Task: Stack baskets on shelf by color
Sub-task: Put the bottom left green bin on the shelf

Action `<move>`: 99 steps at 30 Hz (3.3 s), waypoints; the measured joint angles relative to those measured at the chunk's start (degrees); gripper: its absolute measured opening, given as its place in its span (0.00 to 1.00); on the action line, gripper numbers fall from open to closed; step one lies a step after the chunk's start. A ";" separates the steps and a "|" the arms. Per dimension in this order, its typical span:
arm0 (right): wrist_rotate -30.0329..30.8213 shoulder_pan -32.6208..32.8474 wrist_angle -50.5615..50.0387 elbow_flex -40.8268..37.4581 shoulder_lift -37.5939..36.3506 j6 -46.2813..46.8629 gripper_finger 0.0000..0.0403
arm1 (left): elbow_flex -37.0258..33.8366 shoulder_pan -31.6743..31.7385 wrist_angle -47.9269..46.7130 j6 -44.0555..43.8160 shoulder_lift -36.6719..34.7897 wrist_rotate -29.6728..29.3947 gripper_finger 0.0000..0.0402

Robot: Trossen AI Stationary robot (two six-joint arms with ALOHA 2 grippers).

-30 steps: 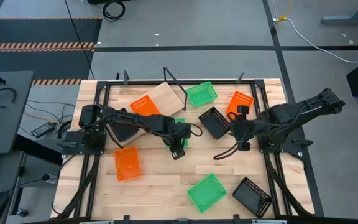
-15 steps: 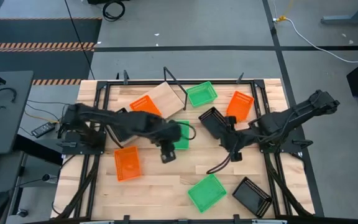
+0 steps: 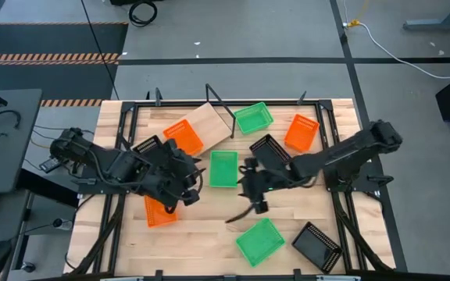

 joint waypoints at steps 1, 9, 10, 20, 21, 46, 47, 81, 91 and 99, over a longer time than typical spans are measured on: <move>-0.31 -0.52 0.05 1.57 2.01 -0.54 0.47 | 0.00 -0.06 0.03 0.07 0.04 -0.61 0.34; -3.85 -3.50 -3.09 12.16 16.14 -1.24 0.47 | -0.09 0.26 -0.22 0.12 0.39 -1.10 0.33; -3.96 -3.93 -3.48 12.74 17.53 -0.50 0.47 | -0.09 0.26 -0.50 0.14 0.39 -1.08 0.33; -3.86 -8.98 -3.29 13.60 24.81 4.38 0.47 | -0.09 0.09 -1.72 -0.32 0.39 -1.08 0.32; -3.90 -9.37 -3.15 13.66 25.34 4.03 0.46 | -0.09 0.09 -1.72 -0.30 0.39 -1.07 0.32; 5.44 -7.47 -20.30 13.59 15.46 -9.64 0.01 | -0.07 -0.28 -3.90 -3.39 0.42 -0.22 0.32; 5.49 -7.83 -19.97 13.59 14.54 -10.59 0.01 | -0.07 -0.28 -3.86 -3.63 0.42 -0.37 0.32; -22.46 -36.10 -4.56 13.60 14.49 -46.71 0.00 | -0.07 -4.45 6.12 2.37 0.43 -5.90 0.32; -21.31 -37.27 0.10 15.21 19.34 -49.17 0.00 | 0.01 -1.33 5.44 3.40 0.44 -4.49 0.32; -21.99 -37.29 -1.16 16.78 19.87 -48.53 0.01 | 0.00 -0.52 5.22 4.21 0.44 -3.35 0.32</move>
